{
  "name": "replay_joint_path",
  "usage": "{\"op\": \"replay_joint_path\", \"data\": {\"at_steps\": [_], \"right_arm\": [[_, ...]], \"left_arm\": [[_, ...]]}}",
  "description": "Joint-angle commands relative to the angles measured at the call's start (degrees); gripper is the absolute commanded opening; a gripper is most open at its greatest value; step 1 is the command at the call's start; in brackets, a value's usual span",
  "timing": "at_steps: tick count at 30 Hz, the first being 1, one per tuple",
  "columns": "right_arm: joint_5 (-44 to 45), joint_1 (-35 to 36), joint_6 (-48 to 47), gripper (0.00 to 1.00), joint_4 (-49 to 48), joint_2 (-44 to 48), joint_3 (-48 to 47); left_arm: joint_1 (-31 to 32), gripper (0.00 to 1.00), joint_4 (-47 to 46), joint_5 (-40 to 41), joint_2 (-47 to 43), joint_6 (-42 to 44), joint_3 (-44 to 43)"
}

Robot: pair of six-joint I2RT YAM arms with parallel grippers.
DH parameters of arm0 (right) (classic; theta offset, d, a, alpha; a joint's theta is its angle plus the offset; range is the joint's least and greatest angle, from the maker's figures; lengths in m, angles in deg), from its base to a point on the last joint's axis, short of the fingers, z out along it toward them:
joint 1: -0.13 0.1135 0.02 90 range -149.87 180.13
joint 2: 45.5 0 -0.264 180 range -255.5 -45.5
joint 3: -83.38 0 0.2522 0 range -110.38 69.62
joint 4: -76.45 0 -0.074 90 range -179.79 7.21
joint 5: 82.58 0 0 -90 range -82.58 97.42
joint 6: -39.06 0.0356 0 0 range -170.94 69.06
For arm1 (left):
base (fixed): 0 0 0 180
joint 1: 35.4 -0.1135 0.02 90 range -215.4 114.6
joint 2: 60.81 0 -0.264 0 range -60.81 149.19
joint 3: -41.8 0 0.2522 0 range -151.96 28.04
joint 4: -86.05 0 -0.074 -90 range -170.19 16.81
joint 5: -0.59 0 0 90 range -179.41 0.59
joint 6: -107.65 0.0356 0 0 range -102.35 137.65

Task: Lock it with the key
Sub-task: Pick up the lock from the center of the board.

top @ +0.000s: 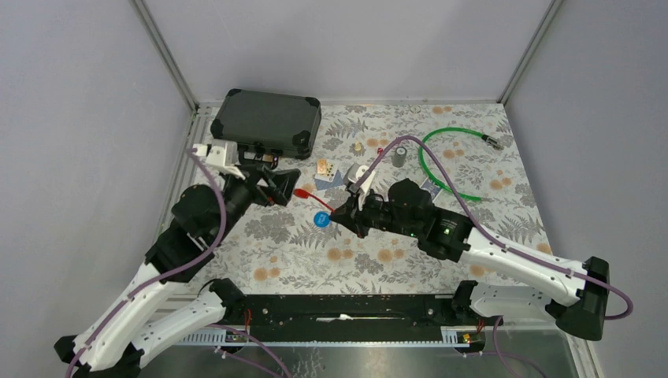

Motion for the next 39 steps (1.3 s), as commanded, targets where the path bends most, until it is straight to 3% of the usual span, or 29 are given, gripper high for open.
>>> {"op": "replay_joint_path", "data": {"at_steps": [1, 6, 14, 22, 30, 39], "right_arm": [[-5.40, -0.05, -3.62, 0.00, 10.27, 4.53, -4.31], [-6.12, -0.06, -4.27, 0.00, 15.82, 9.58, -5.91], [-14.76, -0.06, -4.69, 0.00, 23.76, 13.17, -12.17], [-23.77, -0.04, -3.41, 0.00, 27.40, 14.69, -15.43], [-28.89, -0.06, -4.85, 0.00, 30.45, 13.95, -18.14], [-27.87, -0.06, -7.48, 0.00, 33.70, 12.12, -23.63]], "left_arm": [[-0.22, 0.99, -12.49, -12.86, -5.20, 12.61, 4.56], [-0.21, 0.99, -10.14, -31.05, -7.62, 21.39, 5.58], [-0.13, 0.98, -8.18, -52.75, -8.43, 33.72, 10.23], [-0.02, 0.99, -10.49, -62.83, -12.93, 41.67, 16.23], [0.01, 0.98, -10.07, -63.64, -9.27, 43.47, 15.28], [3.35, 0.91, -9.06, -63.63, -4.18, 39.66, 13.53]]}}
